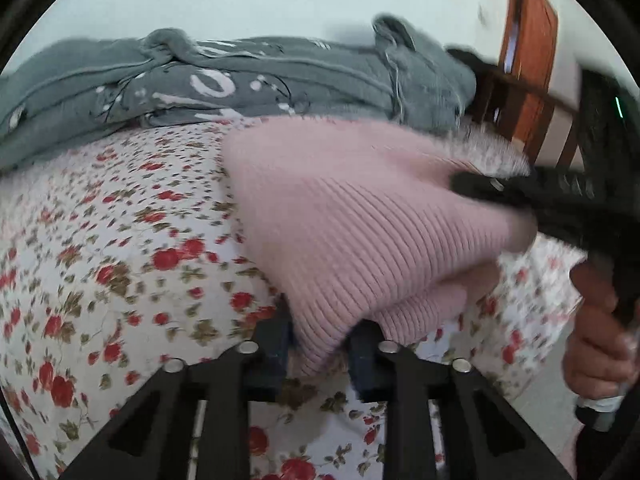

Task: Fold small clothes

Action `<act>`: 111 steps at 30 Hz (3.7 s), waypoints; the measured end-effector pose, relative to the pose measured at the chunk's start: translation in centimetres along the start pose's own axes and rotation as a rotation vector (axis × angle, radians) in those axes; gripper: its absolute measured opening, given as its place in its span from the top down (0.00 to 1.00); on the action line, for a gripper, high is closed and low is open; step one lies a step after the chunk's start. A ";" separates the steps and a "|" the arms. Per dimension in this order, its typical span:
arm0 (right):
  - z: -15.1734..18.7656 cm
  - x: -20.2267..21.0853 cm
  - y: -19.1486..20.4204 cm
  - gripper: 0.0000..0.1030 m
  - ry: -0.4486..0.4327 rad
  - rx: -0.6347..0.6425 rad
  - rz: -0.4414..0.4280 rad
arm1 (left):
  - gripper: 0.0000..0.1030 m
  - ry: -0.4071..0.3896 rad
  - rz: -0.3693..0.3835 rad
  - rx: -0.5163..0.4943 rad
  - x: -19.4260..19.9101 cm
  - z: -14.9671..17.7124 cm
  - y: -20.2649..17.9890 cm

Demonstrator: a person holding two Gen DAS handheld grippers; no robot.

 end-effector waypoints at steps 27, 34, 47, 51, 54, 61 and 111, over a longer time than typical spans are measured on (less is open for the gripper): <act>5.0 0.5 -0.5 0.60 0.025 0.037 -0.007 | 0.45 -0.015 0.054 0.073 4.8 0.7 2.0; 2.8 4.3 -1.6 0.93 -0.085 0.020 -0.050 | 0.40 -0.040 0.057 0.141 7.0 0.2 5.0; 0.3 5.0 1.5 0.31 -0.125 0.195 -0.010 | 0.40 -0.039 0.083 0.180 5.3 -0.7 6.4; -2.6 0.9 0.2 0.31 -0.067 0.124 0.092 | 0.40 -0.036 0.126 0.209 3.9 -1.9 6.2; -2.2 -3.0 -1.5 0.45 0.045 0.043 0.126 | 0.40 -0.029 0.134 0.207 3.0 -3.4 6.2; -3.6 0.6 -0.2 0.77 -0.098 0.097 0.009 | 0.40 -0.017 0.145 0.183 1.3 -6.1 6.4; -4.5 -5.0 9.2 0.50 -0.146 0.273 0.097 | 0.41 -0.052 -0.009 0.070 -0.5 -10.8 11.0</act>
Point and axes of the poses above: each gripper's, at about its wrist camera, not at the fingertips, and x roughly against the way its jaws point, y to its left, z to its underside, the point moved 9 cm from there along -x, roughly the way its jaws point, and after that the axes turned 3 degrees about z, right-handed, at the moved point
